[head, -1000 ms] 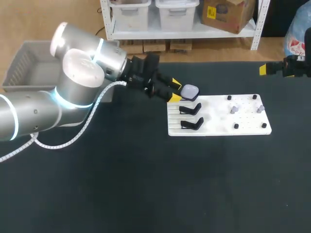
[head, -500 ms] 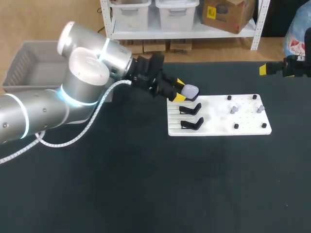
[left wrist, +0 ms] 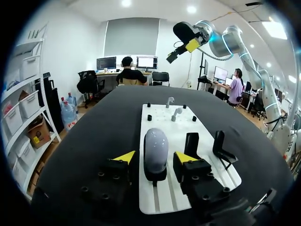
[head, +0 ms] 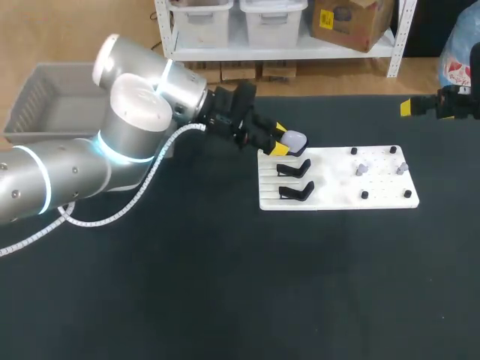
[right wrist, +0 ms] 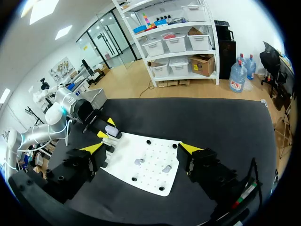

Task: Pick up each earbud case from the left stands, insert the matching earbuds, close the lid, and place the case in the box.

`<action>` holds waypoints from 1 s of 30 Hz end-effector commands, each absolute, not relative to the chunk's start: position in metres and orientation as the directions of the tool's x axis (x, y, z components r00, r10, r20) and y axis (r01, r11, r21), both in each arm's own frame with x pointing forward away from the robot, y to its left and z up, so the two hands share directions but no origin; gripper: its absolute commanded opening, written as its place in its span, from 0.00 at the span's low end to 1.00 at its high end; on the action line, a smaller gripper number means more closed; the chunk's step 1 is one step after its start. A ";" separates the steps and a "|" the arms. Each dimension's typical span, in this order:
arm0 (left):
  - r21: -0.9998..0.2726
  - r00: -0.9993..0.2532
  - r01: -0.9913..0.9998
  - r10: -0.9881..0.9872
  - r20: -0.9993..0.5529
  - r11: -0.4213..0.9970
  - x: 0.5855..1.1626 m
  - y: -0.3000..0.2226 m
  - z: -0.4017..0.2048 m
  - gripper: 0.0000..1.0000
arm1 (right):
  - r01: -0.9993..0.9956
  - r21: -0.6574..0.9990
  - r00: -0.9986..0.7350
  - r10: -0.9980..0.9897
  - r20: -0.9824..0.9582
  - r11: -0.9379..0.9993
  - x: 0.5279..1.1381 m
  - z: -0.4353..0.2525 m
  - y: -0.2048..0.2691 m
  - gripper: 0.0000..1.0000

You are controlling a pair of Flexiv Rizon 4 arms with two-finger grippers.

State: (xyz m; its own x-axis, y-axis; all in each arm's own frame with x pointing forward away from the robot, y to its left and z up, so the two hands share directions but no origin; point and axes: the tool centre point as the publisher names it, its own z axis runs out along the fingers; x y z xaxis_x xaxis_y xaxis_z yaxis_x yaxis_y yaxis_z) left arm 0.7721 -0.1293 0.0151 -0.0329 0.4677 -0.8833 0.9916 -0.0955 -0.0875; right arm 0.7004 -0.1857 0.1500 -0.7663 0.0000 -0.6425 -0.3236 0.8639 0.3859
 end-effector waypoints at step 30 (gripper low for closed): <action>-0.042 -0.001 0.996 0.466 -0.885 -0.079 0.766 -0.130 0.026 0.00 | -0.324 0.386 -0.766 0.000 -0.643 0.864 0.700 0.150 -0.186 1.00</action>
State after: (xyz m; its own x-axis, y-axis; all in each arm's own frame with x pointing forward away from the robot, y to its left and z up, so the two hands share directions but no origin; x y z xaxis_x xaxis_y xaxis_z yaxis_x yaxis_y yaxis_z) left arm 0.7761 -0.1351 0.0198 -0.0060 0.4694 -0.8830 0.9942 -0.0923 -0.0558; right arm 0.7004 -0.1857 0.1500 -0.7663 0.0001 -0.6425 -0.3235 0.8639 0.3859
